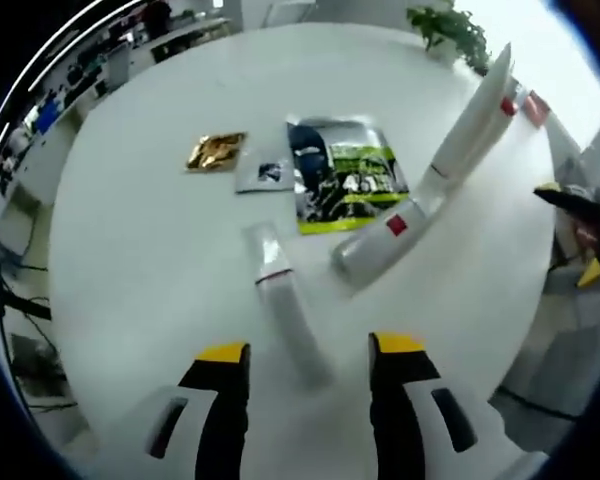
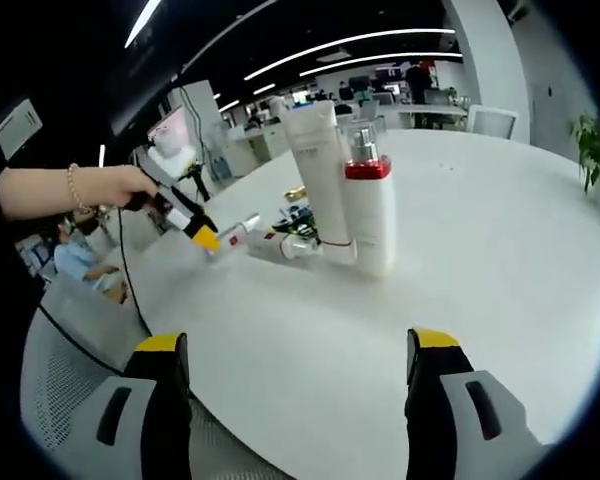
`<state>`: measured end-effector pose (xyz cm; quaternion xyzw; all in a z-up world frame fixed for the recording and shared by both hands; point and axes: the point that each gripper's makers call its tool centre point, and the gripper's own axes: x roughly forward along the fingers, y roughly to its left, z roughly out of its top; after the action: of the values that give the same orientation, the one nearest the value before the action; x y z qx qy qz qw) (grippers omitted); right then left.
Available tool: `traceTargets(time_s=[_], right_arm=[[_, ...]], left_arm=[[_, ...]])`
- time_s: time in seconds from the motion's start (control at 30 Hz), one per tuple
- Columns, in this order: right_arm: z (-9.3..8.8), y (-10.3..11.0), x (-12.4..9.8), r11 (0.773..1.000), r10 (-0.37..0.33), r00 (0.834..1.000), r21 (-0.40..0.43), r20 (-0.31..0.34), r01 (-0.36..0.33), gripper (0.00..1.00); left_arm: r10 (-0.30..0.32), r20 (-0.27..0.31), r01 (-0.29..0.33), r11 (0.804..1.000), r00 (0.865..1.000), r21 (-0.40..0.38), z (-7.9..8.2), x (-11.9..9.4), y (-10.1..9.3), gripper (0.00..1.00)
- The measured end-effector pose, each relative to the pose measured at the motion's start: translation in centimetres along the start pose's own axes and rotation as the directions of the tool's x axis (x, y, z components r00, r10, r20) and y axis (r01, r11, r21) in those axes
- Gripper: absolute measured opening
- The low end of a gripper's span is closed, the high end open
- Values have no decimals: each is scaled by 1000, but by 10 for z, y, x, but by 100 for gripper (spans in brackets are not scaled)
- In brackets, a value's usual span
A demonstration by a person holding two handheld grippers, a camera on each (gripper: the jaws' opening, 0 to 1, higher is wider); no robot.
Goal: Arrange the skincare products in the storage area until every visible bottle or jar stands upright without overlapping.
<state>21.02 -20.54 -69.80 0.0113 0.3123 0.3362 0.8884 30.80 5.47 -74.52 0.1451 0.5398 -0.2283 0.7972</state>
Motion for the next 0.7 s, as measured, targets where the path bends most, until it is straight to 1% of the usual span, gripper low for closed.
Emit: traceTargets(time_s=[0.07, 0.17, 0.2, 0.23, 0.27, 0.3, 0.37, 0.4, 0.47, 0.57, 0.7], right_arm=[[-1, 0, 0, 1000, -2, 1000, -4, -6, 2, 89], [-2, 0, 1, 1000, -3, 1000, -14, -13, 3, 89], [-2, 1, 1, 1000, -3, 1000, -16, -15, 3, 89], [-3, 1, 1, 1000, -4, 1000, -21, -19, 4, 89], [-3, 1, 1, 1000, -5, 1000, -23, -22, 5, 89], [-4, 1, 1, 1000, -5, 1000, -23, -24, 4, 89], [-4, 0, 1, 1000, -5, 1000, -20, -25, 5, 89], [-5, 0, 1, 1000, -6, 1000, -18, -26, 6, 89], [-4, -1, 2, 1000, -8, 1000, -15, -25, 7, 89], [-4, -1, 1, 1000, -11, 1000, -13, -27, 10, 89], [-4, -1, 1, 1000, -12, 1000, -15, -27, 12, 88]], left_arm=[[3, -23, -3, 1000, 1000, 5, 1, 5, 4, 45], [0, -49, 0, 1000, 999, 7, 4, 15, 13, 40], [3, -53, -2, 1000, 999, 6, 4, 7, 5, 38], [3, -57, -3, 1000, 998, 8, 4, 5, 2, 37], [2, -64, -2, 1000, 998, 10, 6, 12, 8, 37], [2, -71, -1, 1000, 997, 10, 7, 16, 11, 37], [-5, -85, 6, 1000, 996, 10, 8, 14, 7, 35], [-5, -95, 7, 1000, 995, 16, 9, 20, 12, 35], [-3, -106, 5, 1000, 994, 18, 11, 25, 16, 34], [-6, -115, 8, 1000, 993, 18, 12, 22, 13, 30], [-7, -136, 11, 1000, 991, 29, 9, 27, 14, 29]])
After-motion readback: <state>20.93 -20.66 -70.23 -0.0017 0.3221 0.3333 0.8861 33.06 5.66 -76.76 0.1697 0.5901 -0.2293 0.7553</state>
